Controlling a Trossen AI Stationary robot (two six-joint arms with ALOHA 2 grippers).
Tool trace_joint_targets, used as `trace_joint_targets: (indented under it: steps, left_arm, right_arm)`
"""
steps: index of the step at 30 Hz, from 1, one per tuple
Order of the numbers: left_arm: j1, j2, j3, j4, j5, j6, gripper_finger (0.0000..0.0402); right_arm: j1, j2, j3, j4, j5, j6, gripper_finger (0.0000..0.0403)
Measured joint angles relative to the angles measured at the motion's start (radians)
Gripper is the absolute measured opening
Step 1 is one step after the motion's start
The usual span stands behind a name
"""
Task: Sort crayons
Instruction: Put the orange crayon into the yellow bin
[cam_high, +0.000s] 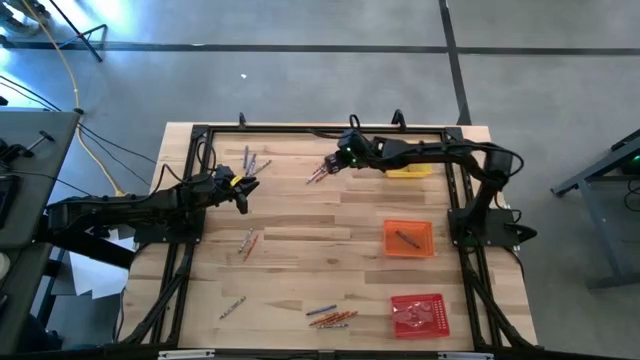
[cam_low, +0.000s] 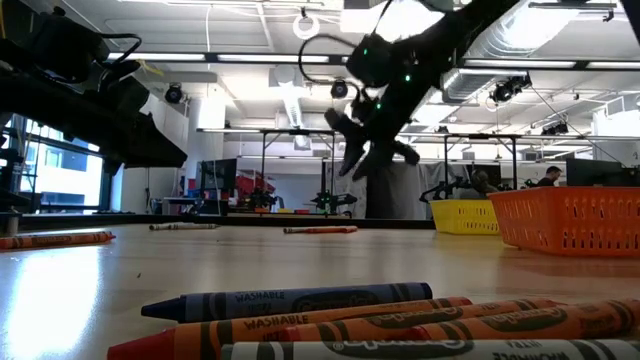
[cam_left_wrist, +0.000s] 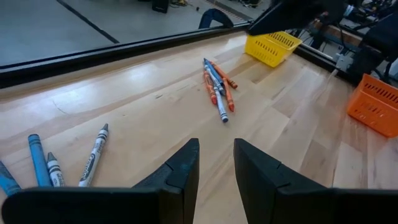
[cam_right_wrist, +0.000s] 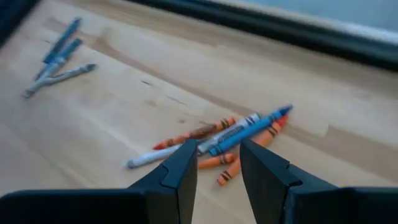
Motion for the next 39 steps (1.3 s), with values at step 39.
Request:
trace_joint_targets:
  steps: [39]
  left_arm:
    - [0.0,0.0,0.0,0.032,-0.051,0.087,0.0087]
  right_arm:
    - [0.021,0.407,0.568,-0.639,0.041,0.191,0.0114]
